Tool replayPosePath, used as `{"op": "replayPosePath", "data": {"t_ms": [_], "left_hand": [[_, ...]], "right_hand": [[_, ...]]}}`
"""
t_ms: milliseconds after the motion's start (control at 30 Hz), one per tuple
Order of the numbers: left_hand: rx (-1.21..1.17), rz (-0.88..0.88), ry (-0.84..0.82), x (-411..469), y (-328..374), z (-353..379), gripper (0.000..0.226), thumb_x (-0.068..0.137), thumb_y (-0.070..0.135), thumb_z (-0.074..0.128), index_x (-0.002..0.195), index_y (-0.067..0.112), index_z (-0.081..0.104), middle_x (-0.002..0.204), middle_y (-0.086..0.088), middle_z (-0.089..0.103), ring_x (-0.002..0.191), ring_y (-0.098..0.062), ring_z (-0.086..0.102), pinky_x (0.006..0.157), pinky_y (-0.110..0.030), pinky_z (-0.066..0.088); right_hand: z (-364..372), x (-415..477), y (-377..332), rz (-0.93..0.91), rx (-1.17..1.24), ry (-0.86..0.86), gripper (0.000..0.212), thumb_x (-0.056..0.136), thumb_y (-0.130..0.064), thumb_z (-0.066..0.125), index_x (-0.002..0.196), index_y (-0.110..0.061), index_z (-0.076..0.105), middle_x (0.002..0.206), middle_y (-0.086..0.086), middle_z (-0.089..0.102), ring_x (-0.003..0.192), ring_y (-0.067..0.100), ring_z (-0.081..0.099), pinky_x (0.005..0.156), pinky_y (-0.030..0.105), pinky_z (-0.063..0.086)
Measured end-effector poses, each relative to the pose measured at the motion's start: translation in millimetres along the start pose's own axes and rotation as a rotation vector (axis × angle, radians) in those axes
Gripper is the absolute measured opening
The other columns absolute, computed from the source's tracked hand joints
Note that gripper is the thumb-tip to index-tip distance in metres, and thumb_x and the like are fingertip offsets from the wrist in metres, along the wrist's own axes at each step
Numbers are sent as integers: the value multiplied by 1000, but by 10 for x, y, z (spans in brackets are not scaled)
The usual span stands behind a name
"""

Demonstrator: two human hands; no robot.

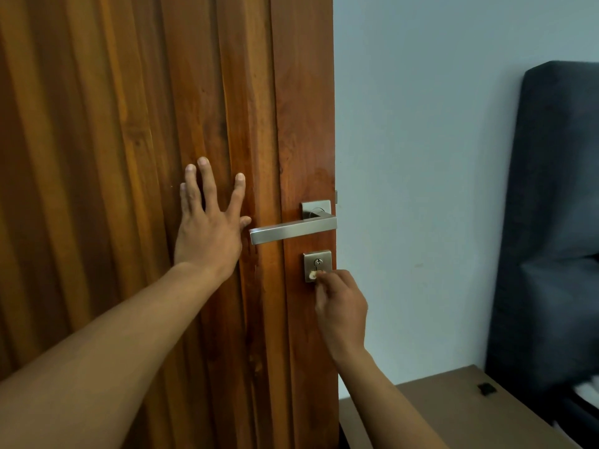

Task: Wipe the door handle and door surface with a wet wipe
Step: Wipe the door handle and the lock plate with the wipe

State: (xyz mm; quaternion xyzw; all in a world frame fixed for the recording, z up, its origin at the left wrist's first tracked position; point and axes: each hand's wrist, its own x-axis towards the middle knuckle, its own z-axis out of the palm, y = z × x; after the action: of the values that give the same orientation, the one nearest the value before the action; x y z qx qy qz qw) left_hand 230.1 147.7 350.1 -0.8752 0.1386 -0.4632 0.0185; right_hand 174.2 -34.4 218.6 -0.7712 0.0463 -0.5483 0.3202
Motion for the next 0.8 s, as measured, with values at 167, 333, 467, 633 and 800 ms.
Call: {"op": "replayPosePath", "data": {"t_ms": [167,333,467,633,800], "left_hand": [[0,4,20,-3,-15,8,72,101,46,23,146,23,-27,145,-25,-45,143,-45,-27,121,-55,2],[1,6,7,19,11,-9,70,101,46,22,152,22,-20,152,-29,-34,144,-47,-24,122,-56,5],[14,-6,14,26,3,-13,70,102,46,22,151,22,-21,153,-28,-33,145,-46,-24,122,-55,3],[14,-7,6,2,14,-16,70,102,46,23,152,22,-19,154,-27,-32,145,-45,-23,120,-54,0],[-5,1,4,19,-2,-25,69,102,45,24,153,23,-18,153,-26,-34,144,-44,-26,120,-54,-2]], "right_hand": [[74,-158,64,-230,-128,-180,19,87,-18,68,105,-13,73,106,1,70,91,21,68,84,28,54],[20,-90,260,-64,-70,-35,17,87,-10,68,101,-14,76,101,-2,71,85,16,68,78,25,55],[-24,-9,302,42,-45,23,18,89,-7,64,101,-15,75,97,-3,69,81,15,66,73,25,55],[180,-255,40,-128,-96,-126,19,92,-19,62,108,-14,72,108,-1,68,92,15,64,84,23,52],[194,-284,190,-149,-82,-124,17,90,-16,66,105,-14,72,105,0,68,89,15,65,80,21,53]]}}
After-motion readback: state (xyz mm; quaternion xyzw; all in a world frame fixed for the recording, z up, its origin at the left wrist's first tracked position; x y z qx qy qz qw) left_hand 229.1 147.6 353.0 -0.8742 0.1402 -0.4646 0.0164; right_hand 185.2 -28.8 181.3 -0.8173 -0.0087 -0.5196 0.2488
